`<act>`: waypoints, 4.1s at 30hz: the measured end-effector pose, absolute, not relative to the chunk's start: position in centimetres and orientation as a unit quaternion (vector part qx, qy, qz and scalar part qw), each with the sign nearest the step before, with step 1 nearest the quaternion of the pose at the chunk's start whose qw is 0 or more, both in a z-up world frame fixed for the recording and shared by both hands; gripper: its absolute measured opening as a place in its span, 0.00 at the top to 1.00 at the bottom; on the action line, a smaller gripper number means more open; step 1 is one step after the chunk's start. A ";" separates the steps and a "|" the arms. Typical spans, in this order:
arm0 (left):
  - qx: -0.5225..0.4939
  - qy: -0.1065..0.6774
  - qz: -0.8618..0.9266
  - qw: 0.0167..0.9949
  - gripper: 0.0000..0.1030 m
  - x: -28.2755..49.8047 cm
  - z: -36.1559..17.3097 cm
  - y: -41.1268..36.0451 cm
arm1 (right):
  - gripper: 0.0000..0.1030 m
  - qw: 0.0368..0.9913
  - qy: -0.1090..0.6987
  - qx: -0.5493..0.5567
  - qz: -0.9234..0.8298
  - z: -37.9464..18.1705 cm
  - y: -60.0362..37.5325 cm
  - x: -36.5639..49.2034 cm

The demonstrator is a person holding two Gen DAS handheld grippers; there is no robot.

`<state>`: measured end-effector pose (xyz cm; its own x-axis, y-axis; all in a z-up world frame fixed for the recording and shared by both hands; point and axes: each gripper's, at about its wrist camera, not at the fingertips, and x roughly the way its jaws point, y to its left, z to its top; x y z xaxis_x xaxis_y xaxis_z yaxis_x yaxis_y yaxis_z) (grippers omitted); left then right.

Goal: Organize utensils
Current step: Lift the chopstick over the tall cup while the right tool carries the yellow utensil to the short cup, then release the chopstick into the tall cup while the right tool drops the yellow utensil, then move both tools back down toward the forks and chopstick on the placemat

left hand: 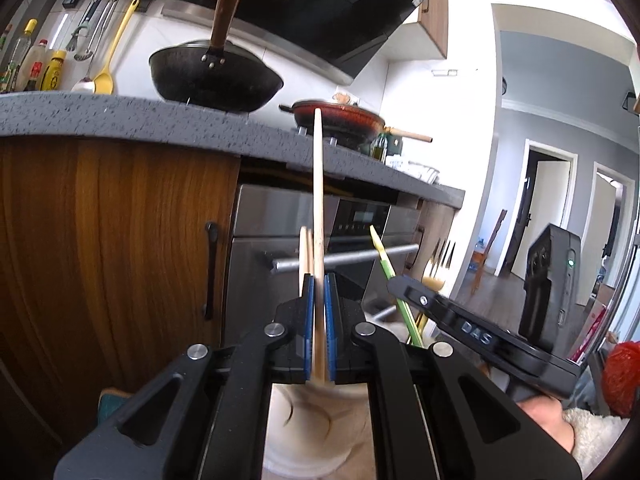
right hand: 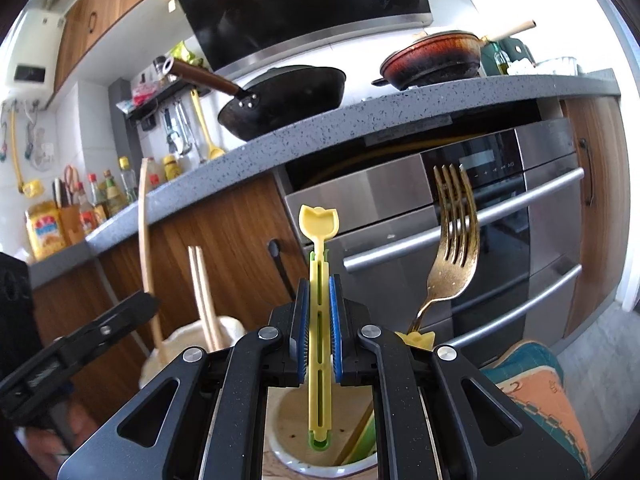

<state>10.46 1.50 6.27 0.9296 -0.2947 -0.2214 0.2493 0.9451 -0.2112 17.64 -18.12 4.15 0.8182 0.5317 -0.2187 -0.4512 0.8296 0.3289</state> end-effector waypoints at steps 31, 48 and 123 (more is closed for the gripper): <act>-0.081 0.134 -0.139 0.978 0.72 8.5 5.6 2.1 | 0.90 0.959 0.162 0.041 0.229 2.4 -17.6 13.4; -0.073 0.135 -0.140 0.978 0.61 8.4 5.7 1.7 | 0.54 0.962 0.148 0.049 0.224 2.8 -18.0 12.8; 0.048 0.437 -0.050 0.897 0.30 -1.1 -4.5 -1.2 | 0.05 0.963 0.189 0.052 0.185 -0.1 -23.3 2.0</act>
